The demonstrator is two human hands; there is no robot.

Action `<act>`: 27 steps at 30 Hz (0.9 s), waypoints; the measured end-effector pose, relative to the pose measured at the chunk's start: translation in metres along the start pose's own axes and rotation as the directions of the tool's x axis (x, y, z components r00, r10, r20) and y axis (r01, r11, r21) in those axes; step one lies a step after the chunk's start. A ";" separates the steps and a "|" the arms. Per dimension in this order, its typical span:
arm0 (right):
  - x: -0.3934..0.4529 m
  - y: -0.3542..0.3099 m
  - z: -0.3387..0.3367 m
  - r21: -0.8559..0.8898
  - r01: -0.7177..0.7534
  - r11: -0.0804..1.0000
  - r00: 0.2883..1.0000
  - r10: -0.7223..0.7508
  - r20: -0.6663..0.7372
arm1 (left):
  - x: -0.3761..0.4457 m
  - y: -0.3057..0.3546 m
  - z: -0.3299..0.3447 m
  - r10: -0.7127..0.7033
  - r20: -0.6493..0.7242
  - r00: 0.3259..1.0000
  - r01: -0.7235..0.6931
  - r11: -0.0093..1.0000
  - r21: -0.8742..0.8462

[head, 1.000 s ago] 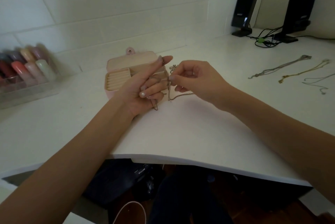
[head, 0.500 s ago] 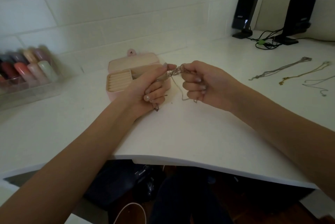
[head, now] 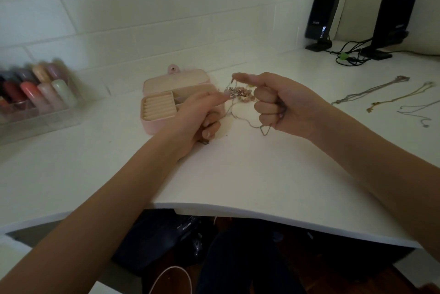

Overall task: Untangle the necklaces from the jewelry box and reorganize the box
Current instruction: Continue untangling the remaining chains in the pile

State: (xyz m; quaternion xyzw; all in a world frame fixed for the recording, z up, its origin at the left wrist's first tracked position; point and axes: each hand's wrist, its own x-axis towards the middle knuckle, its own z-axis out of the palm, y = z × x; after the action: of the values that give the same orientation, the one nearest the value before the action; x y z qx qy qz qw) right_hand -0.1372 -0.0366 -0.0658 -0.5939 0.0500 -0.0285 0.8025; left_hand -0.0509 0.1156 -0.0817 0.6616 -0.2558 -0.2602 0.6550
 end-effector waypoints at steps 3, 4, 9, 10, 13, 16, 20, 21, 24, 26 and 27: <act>0.001 -0.004 -0.007 0.002 0.037 0.999 0.998 -0.036 -0.043 | 0.004 -0.002 -0.003 0.036 -0.066 0.997 -0.035 0.999 0.009; 0.001 -0.005 -0.009 0.005 0.045 0.999 0.998 -0.045 -0.049 | 0.004 -0.002 -0.004 0.049 -0.063 0.997 -0.048 0.999 0.027; 0.002 -0.008 -0.017 -0.013 0.064 0.998 0.997 -0.065 -0.047 | 0.002 -0.005 -0.002 0.118 -0.016 0.993 -0.113 0.976 0.188; 0.002 -0.009 -0.018 -0.012 0.075 0.997 0.996 -0.076 -0.046 | 0.002 -0.006 -0.001 0.127 -0.026 0.992 -0.118 0.968 0.222; 0.002 -0.012 -0.023 0.016 0.120 0.993 0.991 -0.118 -0.062 | 0.003 -0.006 -0.003 0.137 -0.051 0.989 -0.119 0.959 0.259; 0.002 -0.015 -0.029 0.050 0.151 0.987 0.981 -0.144 -0.126 | 0.005 -0.008 -0.005 0.138 -0.064 0.988 -0.113 0.947 0.300; 0.002 -0.018 -0.036 0.011 0.164 0.986 0.960 -0.157 -0.233 | 0.004 -0.007 -0.005 0.103 -0.043 0.994 -0.089 0.964 0.252; 0.002 -0.018 -0.038 -0.047 0.157 0.986 0.950 -0.164 -0.266 | 0.003 -0.005 -0.005 0.077 -0.023 0.997 -0.071 0.977 0.199; 0.003 -0.018 -0.040 -0.327 0.096 0.940 0.910 -0.215 -0.354 | 0.000 0.000 -0.006 0.017 0.085 0.996 -0.013 0.999 -0.045; 0.003 -0.017 -0.039 -0.563 0.009 0.826 0.894 -0.259 -0.365 | 0.001 0.003 -0.010 0.024 0.147 0.989 0.009 0.976 -0.216; 0.003 -0.016 -0.038 -0.659 -0.042 0.751 0.893 -0.268 -0.362 | 0.001 0.004 -0.012 0.028 0.177 0.984 0.027 0.954 -0.298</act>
State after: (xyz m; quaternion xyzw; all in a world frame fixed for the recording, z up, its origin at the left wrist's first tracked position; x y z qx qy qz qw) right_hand -0.1389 -0.0782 -0.0617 -0.8152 0.1973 -0.1911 0.5099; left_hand -0.0417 0.1236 -0.0773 0.5288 -0.2716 -0.3543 0.7218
